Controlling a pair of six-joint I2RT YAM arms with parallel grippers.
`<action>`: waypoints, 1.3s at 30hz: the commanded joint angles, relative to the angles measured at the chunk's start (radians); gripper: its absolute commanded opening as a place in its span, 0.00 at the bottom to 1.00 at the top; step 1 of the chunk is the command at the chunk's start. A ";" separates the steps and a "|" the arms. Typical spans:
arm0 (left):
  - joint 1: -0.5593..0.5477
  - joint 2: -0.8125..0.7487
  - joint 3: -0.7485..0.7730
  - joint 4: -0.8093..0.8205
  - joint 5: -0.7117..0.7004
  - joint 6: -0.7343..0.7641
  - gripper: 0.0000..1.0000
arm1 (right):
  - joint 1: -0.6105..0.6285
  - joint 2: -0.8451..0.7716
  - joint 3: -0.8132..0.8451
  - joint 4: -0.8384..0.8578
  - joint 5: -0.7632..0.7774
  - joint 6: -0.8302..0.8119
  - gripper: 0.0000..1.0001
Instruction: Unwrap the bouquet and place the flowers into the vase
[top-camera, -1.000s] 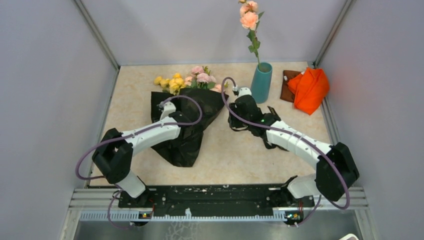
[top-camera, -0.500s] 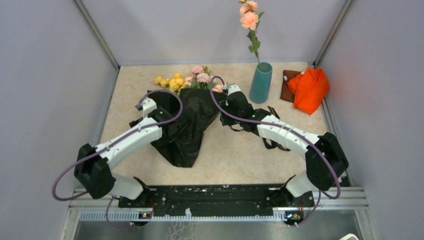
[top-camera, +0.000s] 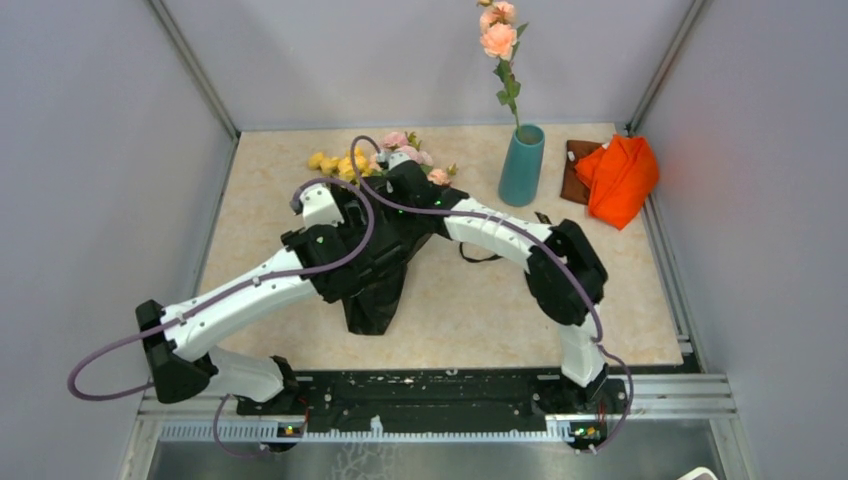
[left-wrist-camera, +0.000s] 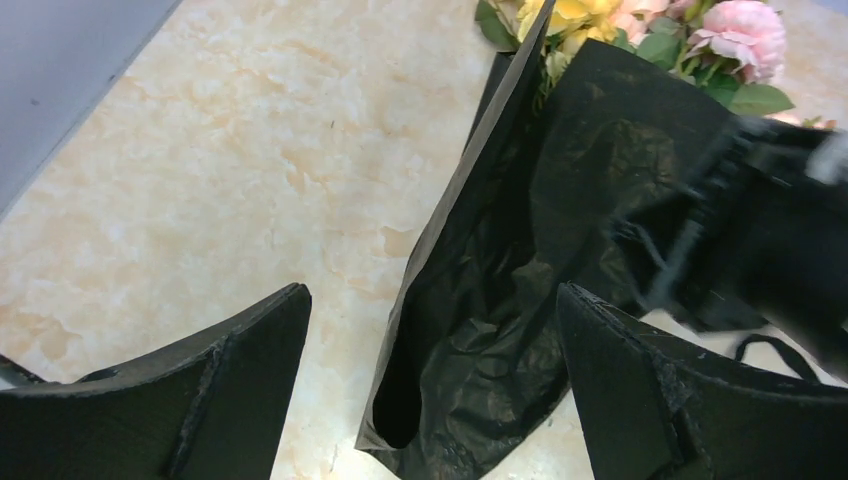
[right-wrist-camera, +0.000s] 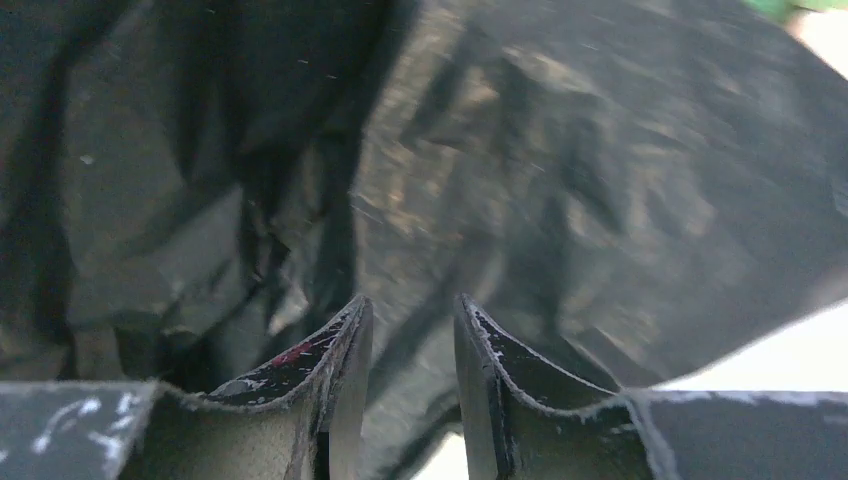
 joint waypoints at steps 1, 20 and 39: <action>-0.040 -0.111 -0.020 -0.008 -0.045 -0.047 0.99 | 0.056 0.148 0.185 -0.012 -0.097 0.020 0.36; -0.047 -0.345 -0.256 0.572 0.005 0.498 0.99 | 0.095 0.259 0.307 0.028 -0.234 0.018 0.36; 0.026 -0.234 -0.160 0.222 -0.095 0.272 0.99 | -0.029 -0.083 -0.004 0.114 -0.206 0.039 0.37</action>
